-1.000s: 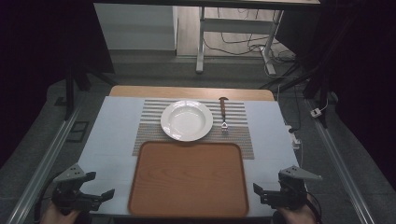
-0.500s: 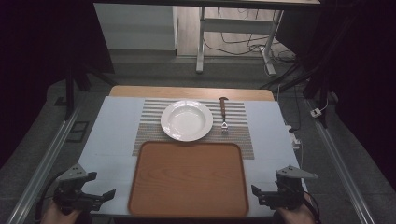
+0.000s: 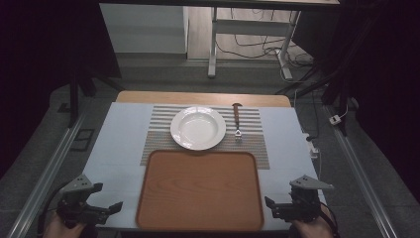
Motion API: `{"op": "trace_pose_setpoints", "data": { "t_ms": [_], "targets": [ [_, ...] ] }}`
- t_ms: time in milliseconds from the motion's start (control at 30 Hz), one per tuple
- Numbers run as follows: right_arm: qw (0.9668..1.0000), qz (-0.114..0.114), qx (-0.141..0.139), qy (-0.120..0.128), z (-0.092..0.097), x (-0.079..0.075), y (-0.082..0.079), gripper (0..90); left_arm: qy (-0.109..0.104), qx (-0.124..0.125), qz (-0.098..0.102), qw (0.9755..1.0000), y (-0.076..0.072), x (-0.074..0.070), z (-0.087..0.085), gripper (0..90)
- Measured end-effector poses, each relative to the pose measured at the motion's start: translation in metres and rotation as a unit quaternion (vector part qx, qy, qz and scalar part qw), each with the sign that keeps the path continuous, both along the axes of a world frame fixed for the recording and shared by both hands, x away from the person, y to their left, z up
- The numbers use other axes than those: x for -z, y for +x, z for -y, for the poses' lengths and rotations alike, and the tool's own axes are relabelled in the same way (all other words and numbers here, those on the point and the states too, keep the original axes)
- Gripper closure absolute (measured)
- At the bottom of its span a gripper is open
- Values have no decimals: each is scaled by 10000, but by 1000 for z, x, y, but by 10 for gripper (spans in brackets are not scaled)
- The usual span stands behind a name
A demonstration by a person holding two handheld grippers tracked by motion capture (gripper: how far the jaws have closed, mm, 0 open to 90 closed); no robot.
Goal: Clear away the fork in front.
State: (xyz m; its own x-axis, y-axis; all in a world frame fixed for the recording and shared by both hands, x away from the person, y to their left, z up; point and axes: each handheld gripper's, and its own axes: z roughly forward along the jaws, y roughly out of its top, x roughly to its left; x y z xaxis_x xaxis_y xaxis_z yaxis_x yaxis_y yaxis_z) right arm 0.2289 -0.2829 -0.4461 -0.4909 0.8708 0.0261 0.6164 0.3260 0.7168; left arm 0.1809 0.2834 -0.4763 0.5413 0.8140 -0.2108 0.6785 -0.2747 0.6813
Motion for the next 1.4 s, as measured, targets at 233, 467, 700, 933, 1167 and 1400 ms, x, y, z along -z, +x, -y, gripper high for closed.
{"op": "trace_pose_setpoints", "data": {
  "t_ms": [233, 467, 700, 933, 1167, 1400],
  "targets": [
    [9999, 51, -149, 30, -7, 0, 1, 0, -49, -11, -13, 10000, 0, 0, -1, 0],
    [9995, 21, -321, 74, -14, 0, 4, 0, -73, -29, -23, 10000, 0, 0, -2, 0],
    [9986, -49, -502, 184, -20, 1, 9, 0, -81, -39, -30, 10000, 0, 0, -2, 0],
    [9972, -89, -719, 205, -28, 3, 15, 0, -92, -41, -33, 9999, 0, 0, -2, 0],
    [9955, -193, -901, 231, -41, 6, 24, 0, -90, -43, -34, 9999, 0, 0, -2, 0],
    [9934, -243, -1114, 77, -59, 11, 34, 0, -93, -47, -39, 9999, 1, 0, -2, 0]
  ]
}}
